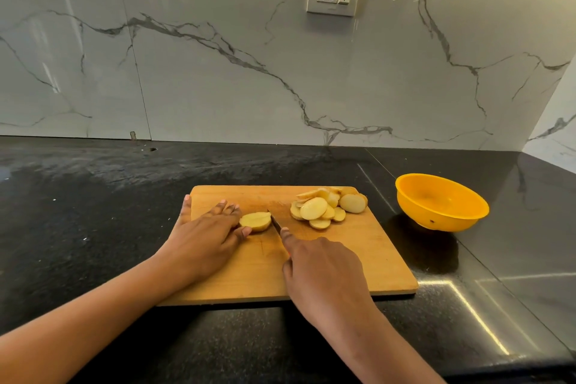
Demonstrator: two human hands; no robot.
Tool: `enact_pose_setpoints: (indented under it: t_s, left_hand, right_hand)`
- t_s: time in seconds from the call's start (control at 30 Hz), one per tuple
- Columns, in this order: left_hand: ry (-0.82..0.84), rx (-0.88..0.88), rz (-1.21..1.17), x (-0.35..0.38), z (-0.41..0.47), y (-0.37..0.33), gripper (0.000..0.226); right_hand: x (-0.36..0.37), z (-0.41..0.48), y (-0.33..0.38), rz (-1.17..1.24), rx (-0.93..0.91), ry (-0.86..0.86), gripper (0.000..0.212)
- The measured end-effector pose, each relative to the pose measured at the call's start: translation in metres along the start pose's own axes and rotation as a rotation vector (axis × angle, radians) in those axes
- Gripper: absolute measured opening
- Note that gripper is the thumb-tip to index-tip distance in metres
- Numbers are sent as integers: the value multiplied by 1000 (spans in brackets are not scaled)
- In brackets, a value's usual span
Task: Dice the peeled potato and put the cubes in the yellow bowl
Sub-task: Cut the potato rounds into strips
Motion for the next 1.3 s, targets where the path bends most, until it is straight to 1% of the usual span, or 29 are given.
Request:
enact_pose_setpoints:
  t_s: [0.17, 0.3, 0.4, 0.57, 0.73, 0.93, 0.97, 1.0, 1.07, 1.1, 1.13, 1.17, 1.23, 1.3]
  left_hand:
    - [-73, 54, -40, -1, 3, 1, 59]
    - [-108, 144, -46, -4, 7, -2, 54]
    - [-142, 192, -64, -4, 7, -3, 49]
    - [-165, 207, -71, -5, 8, -5, 47]
    - [-223, 231, -78, -8, 6, -8, 47]
    - [-197, 286, -47, -3, 12, -2, 44]
    - [-184, 304, -34, -3, 13, -1, 46]
    - [-166, 324, -26, -2, 14, 0, 56]
    - [-146, 370, -26, -2, 10, 1, 93]
    - [-135, 380, -28, -1, 8, 1, 107]
    - [-132, 384, -33, 0, 7, 1, 113]
    - [-133, 386, -39, 1, 6, 2, 112]
    - [-134, 409, -29, 0, 6, 1, 101]
    - [-100, 473, 27, -2, 4, 4, 90]
  right_hand:
    - [-4, 6, -6, 12, 53, -39, 50]
    - [-2, 3, 2, -5, 6, -10, 50]
    - [-4, 6, -4, 13, 30, -35, 50]
    - [-2, 4, 1, -13, 10, -4, 51]
    - [-5, 5, 1, -2, 9, -56, 50]
    - [-10, 5, -4, 62, 28, -70, 50]
    - [-10, 3, -3, 62, 20, -70, 50]
    - [-9, 1, -1, 53, 8, -66, 51]
    - [-7, -3, 3, 40, -7, -59, 51]
    - [-5, -2, 3, 42, -7, -56, 51]
    - [-4, -1, 3, 47, -5, -55, 51]
    - [-2, 0, 2, 49, -3, -57, 51]
    - [0, 1, 0, 57, 3, -61, 51]
    - [1, 1, -2, 75, 9, -51, 51]
Point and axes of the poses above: each hand's wrist, its own z-axis towards the middle knuckle, its own x-axis out of the palm, y = z × x, the point moved 4 cm from there along z, towards the middle knuckle, and after that the axes turned 10 degrees about x, right-handed, at the moved point
